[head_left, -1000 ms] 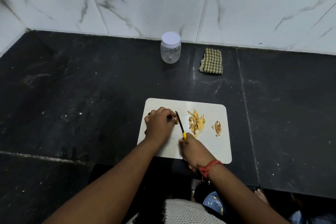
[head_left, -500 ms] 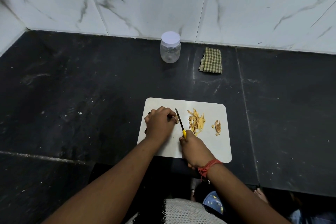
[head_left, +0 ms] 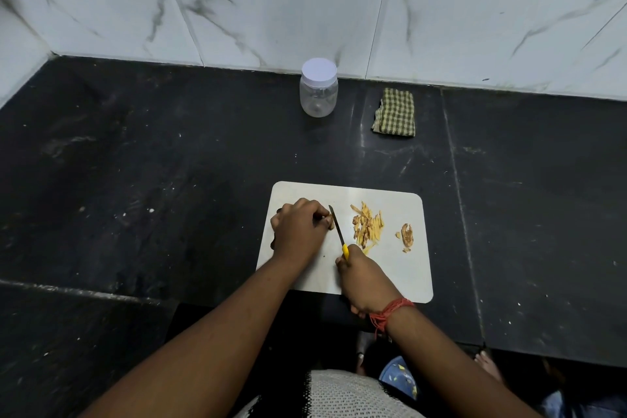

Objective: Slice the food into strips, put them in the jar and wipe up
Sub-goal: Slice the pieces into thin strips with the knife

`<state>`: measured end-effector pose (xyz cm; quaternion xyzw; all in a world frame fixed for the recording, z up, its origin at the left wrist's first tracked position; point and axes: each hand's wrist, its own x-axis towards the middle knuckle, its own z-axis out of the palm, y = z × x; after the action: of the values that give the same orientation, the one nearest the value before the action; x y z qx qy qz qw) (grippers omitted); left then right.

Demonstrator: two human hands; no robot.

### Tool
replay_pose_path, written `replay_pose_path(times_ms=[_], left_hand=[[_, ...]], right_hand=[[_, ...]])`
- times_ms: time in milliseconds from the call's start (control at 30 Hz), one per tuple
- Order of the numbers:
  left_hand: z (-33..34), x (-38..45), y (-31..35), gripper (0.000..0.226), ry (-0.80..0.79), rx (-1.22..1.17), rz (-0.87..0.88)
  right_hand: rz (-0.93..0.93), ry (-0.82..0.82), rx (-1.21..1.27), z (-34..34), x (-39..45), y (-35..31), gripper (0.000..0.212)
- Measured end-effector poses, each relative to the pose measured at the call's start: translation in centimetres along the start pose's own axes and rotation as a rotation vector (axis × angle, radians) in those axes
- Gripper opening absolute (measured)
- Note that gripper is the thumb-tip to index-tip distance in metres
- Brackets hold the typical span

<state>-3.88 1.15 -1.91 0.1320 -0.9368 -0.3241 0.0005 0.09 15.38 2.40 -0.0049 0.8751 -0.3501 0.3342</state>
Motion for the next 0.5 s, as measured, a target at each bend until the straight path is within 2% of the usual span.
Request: replay_pose_path(times_ms=[500], left_hand=[[-0.08,-0.13,0.02,0.007,0.008,-0.008,0.006]], right_hand=[[0.007,-0.002,0.004,-0.06,-0.14,-0.07,0.018]])
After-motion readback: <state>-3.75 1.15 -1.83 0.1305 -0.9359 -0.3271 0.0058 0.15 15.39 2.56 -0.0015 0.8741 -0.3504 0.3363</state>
